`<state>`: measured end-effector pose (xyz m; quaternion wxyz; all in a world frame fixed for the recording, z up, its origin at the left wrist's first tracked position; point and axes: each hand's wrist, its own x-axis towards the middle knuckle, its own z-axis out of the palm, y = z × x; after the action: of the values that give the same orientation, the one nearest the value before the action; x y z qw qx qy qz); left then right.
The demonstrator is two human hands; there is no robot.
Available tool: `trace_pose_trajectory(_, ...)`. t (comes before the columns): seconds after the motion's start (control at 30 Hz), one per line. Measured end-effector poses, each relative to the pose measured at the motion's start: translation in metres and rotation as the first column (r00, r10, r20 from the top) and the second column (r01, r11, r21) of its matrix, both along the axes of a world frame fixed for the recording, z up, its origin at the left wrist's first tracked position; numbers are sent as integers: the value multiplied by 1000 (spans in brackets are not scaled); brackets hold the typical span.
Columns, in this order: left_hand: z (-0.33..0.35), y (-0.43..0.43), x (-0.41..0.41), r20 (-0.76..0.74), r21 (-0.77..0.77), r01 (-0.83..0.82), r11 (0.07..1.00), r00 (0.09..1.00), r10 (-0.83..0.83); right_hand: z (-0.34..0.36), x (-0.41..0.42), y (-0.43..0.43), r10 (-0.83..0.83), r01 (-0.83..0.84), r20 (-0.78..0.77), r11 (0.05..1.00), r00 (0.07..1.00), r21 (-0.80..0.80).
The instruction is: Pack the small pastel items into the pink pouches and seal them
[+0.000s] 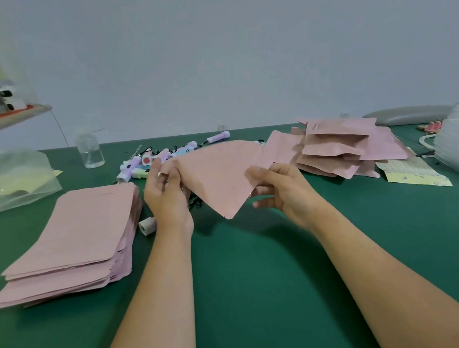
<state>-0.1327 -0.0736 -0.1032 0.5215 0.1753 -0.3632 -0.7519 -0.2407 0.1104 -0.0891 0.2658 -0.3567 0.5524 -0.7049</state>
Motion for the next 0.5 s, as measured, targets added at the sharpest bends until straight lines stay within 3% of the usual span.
trace_pose_trajectory(0.1, 0, -2, 0, 11, 3, -8, 1000, 1000, 8, -3, -2, 7, 37, -31, -90, 997, 995, 69)
trace_pose_trajectory(0.2, -2, 1, -2, 85, -40, 45, 998, 995, -42, -3, -3, 7, -76, 78, -125, 997, 989, 10)
trace_pose_trajectory(0.3, -4, 10, -6, 272, -274, 16, 962, 960, 61, 0, -7, 6, -270, 260, -157, 962, 950, -84)
trace_pose_trajectory(0.4, 2, 29, -8, 313, -511, -14, 860, 928, 200, 1, -12, 5, -440, 421, -261, 898, 859, -128)
trace_pose_trajectory(0.5, 10, 49, -9, 341, -626, 128, 770, 932, 123, 2, -11, 6, -569, 545, -323, 821, 756, -172)
